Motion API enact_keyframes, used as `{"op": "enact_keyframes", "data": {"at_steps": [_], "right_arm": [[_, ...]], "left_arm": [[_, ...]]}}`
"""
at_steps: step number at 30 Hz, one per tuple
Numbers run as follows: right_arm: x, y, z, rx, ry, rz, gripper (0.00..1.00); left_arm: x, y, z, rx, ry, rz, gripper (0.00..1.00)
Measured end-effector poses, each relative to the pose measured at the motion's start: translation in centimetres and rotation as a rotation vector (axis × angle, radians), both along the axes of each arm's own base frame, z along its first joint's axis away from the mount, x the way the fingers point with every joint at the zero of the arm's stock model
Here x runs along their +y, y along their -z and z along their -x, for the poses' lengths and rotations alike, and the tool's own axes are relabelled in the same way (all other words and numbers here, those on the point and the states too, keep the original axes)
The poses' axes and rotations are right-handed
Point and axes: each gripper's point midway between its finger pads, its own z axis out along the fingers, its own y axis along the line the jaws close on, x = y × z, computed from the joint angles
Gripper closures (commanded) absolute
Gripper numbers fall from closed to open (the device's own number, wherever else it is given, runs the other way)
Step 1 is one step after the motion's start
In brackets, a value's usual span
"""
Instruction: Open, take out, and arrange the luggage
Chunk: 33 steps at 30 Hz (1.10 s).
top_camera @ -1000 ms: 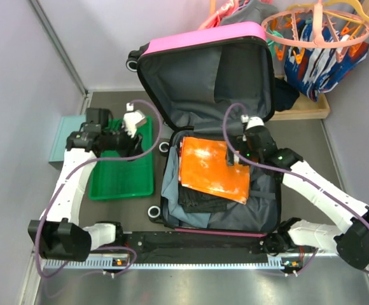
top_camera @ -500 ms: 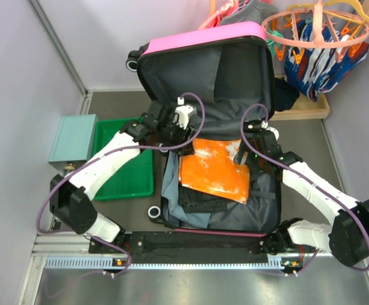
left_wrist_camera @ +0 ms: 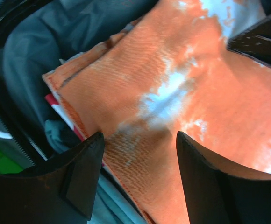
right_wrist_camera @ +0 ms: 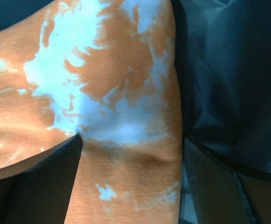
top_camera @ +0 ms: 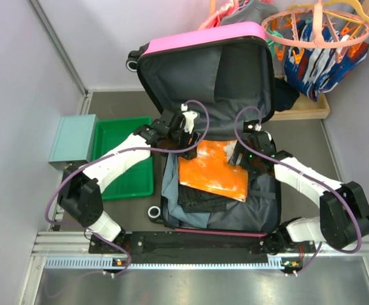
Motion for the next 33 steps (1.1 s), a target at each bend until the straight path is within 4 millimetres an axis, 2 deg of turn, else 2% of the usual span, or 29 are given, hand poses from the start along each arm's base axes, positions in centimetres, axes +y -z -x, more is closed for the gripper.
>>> {"op": "enact_keyframes", "data": {"at_steps": [1, 4, 7, 10, 13, 14, 16, 21, 23, 24, 26, 28, 33], "right_arm": [[0.1, -0.1, -0.1, -0.002, -0.001, -0.009, 0.16], [0.4, -0.1, -0.1, 0.001, -0.011, -0.025, 0.27], [1.0, -0.1, -0.3, -0.006, -0.027, -0.047, 0.47], [1.3, -0.2, -0.6, -0.019, -0.038, -0.063, 0.6], [1.3, -0.4, -0.7, -0.026, -0.04, -0.063, 0.67], [1.2, -0.5, -0.7, -0.03, -0.038, -0.06, 0.7], [1.1, -0.6, -0.6, -0.038, -0.043, -0.055, 0.77], [1.1, -0.9, -0.6, -0.06, -0.063, -0.049, 0.93], [1.0, -0.8, -0.6, -0.065, -0.07, -0.045, 0.97], [1.0, -0.8, -0.6, -0.066, -0.072, -0.044, 1.0], [1.0, -0.8, -0.6, -0.069, -0.076, -0.04, 1.0], [1.0, -0.9, -0.6, -0.072, -0.081, -0.037, 1.0], [0.8, -1.2, -0.5, -0.086, -0.102, -0.026, 1.0]], "left_arm": [[0.3, 0.2, -0.2, -0.003, -0.016, -0.012, 0.29], [0.9, 0.2, -0.7, -0.023, -0.051, -0.039, 0.22], [1.9, 0.3, -0.9, -0.031, -0.083, -0.066, 0.2], [2.8, 0.2, -1.1, -0.034, -0.107, -0.075, 0.21], [3.3, 0.6, -1.0, -0.02, -0.11, -0.071, 0.25], [3.2, 1.0, -0.8, -0.009, -0.099, -0.063, 0.31], [2.9, 1.4, -0.4, 0.017, -0.072, -0.043, 0.34], [1.5, 2.1, 0.1, 0.058, 0.0, -0.006, 0.68], [1.3, 2.5, -0.1, 0.073, 0.01, -0.007, 0.76], [1.2, 2.5, -0.2, 0.076, 0.015, -0.007, 0.77], [1.2, 2.4, -0.2, 0.075, 0.025, -0.005, 0.81], [1.2, 2.2, -0.3, 0.064, 0.038, -0.008, 0.98], [1.1, 1.8, -0.2, 0.035, 0.077, -0.012, 1.0]]}}
